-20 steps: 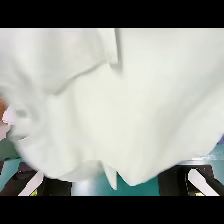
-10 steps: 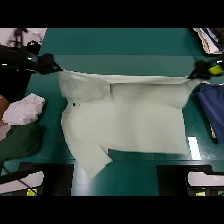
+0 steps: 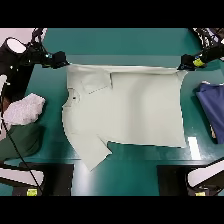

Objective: Fold the shirts.

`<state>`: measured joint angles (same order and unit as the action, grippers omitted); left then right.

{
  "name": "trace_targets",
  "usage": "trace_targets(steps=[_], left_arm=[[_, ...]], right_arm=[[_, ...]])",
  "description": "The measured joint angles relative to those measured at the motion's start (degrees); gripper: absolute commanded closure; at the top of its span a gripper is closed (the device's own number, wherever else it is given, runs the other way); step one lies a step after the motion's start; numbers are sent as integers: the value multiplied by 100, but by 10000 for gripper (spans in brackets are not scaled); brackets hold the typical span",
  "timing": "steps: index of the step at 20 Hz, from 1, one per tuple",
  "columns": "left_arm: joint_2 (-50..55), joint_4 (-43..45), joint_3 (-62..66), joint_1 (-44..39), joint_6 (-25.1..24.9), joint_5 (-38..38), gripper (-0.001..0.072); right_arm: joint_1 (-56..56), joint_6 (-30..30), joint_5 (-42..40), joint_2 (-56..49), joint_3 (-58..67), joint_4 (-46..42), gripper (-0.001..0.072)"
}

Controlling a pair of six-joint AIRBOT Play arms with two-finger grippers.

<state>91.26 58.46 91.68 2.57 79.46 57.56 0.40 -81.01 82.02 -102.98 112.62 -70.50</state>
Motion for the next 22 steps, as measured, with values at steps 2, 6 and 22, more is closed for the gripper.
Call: trace_targets(steps=[2, 6, 22], left_arm=[[-31, 227, -42, 0, -2, 396, 678], [-273, 695, -636, -2, 9, 885, 677], [-1342, 1574, -2448, -4, 452, 1429, 217]], right_arm=[[4, 0, 2, 173, -319, -2, 696], [22, 28, -136, 654, -1416, -4, 696], [-157, 66, -337, 1847, -3532, 426, 263]])
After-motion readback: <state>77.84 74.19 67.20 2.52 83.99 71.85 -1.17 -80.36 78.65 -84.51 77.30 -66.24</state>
